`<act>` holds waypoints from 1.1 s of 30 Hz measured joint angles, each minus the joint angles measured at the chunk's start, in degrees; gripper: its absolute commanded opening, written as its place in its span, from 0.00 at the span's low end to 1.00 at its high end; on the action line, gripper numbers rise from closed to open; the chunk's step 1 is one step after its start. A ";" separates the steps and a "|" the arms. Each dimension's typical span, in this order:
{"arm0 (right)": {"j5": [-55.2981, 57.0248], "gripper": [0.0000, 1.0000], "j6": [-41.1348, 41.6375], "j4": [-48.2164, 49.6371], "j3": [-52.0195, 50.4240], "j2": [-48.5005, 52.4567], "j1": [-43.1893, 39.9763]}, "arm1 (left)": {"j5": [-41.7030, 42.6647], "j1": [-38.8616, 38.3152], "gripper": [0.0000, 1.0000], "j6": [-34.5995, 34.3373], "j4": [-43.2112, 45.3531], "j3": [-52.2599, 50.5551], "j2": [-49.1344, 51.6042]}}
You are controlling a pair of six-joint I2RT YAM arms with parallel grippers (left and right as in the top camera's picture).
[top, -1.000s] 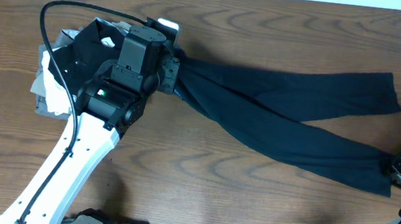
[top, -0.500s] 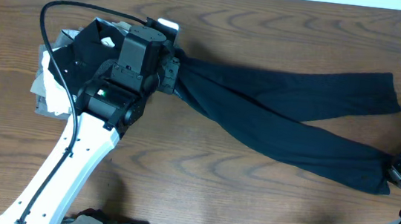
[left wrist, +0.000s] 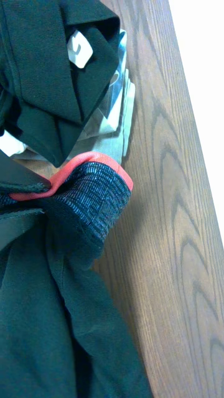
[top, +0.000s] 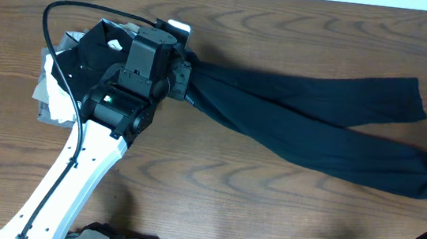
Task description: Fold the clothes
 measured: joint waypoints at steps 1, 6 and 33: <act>-2.25 0.01 -0.70 1.51 0.02 -0.44 -0.50 | 0.00 0.00 0.07 0.00 0.02 0.00 0.00; -15.72 0.01 -3.61 3.78 0.57 -1.01 -1.70 | 0.00 0.00 0.06 0.00 0.02 0.02 0.00; -38.88 0.01 0.28 25.53 0.39 -1.64 -1.92 | -0.02 0.00 0.06 0.09 0.44 0.00 -1.38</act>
